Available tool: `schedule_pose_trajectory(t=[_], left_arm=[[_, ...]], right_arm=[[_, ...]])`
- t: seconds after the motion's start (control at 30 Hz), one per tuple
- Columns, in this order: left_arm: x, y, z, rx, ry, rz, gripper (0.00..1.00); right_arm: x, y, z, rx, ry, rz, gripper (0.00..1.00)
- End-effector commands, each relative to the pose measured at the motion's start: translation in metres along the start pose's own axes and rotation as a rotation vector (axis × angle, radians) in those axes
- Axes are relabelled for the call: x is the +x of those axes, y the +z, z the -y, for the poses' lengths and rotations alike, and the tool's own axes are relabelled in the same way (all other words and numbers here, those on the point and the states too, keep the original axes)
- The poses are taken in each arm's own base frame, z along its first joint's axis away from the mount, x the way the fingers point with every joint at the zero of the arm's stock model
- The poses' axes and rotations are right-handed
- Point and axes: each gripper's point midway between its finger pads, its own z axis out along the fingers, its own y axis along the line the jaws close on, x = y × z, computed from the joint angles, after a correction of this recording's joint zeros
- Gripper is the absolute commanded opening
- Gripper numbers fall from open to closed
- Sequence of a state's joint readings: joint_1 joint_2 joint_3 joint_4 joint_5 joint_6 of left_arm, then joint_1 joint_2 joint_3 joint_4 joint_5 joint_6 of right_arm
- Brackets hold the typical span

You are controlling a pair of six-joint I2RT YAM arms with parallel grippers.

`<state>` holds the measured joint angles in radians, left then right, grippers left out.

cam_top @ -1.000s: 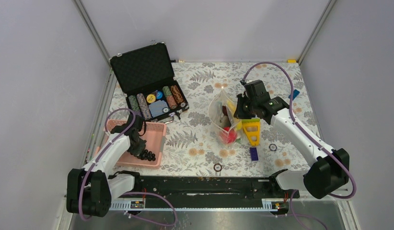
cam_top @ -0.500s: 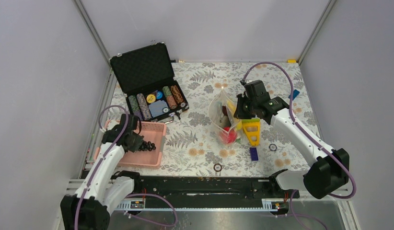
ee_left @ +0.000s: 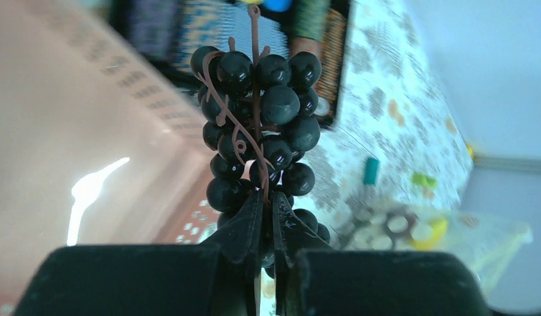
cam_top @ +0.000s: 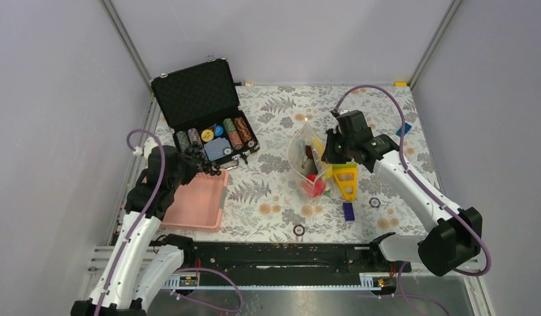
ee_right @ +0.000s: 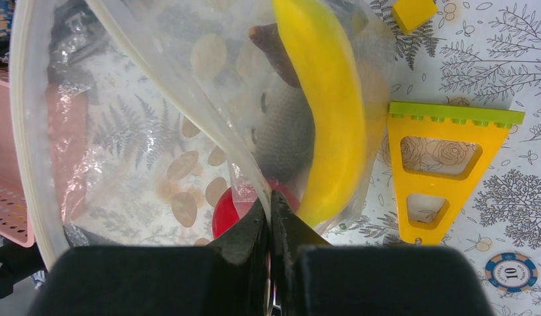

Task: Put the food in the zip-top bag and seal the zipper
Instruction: Pick up the fake fruit from the bin, then place the fake fruit in the zipper food storage bag.

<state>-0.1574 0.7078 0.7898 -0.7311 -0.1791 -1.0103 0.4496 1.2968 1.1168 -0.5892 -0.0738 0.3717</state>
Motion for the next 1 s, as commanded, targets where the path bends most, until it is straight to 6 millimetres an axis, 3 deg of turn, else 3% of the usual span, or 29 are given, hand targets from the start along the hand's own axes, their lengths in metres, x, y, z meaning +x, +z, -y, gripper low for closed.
schedule_pose_trajectory(t=[0.0, 0.07, 0.2, 0.37, 0.5, 0.73, 0.97], left_arm=[[-0.006, -0.035, 0.109, 0.432, 0.177, 0.017, 0.00], [0.010, -0.053, 0.144, 0.567, 0.280, -0.001, 0.00], [0.059, -0.099, 0.207, 0.867, 0.485, -0.100, 0.00], [0.107, -0.138, 0.253, 1.125, 0.588, -0.266, 0.00], [0.136, -0.129, 0.269, 1.103, 0.605, -0.311, 0.00], [0.149, -0.079, 0.281, 0.930, 0.466, -0.193, 0.00], [0.179, -0.071, 0.291, 0.924, 0.498, -0.258, 0.00]], right_arm=[[-0.007, -0.012, -0.008, -0.050, 0.007, 0.039, 0.06], [-0.006, -0.013, -0.010, -0.059, 0.006, 0.031, 0.06], [-0.004, -0.015, -0.010, -0.058, 0.006, 0.019, 0.06], [-0.003, -0.018, -0.012, -0.068, 0.005, 0.022, 0.06], [-0.004, -0.021, -0.013, -0.075, 0.010, 0.027, 0.06], [-0.004, -0.022, -0.015, -0.082, 0.022, 0.027, 0.06], [-0.004, -0.020, -0.015, -0.084, 0.026, 0.022, 0.06]])
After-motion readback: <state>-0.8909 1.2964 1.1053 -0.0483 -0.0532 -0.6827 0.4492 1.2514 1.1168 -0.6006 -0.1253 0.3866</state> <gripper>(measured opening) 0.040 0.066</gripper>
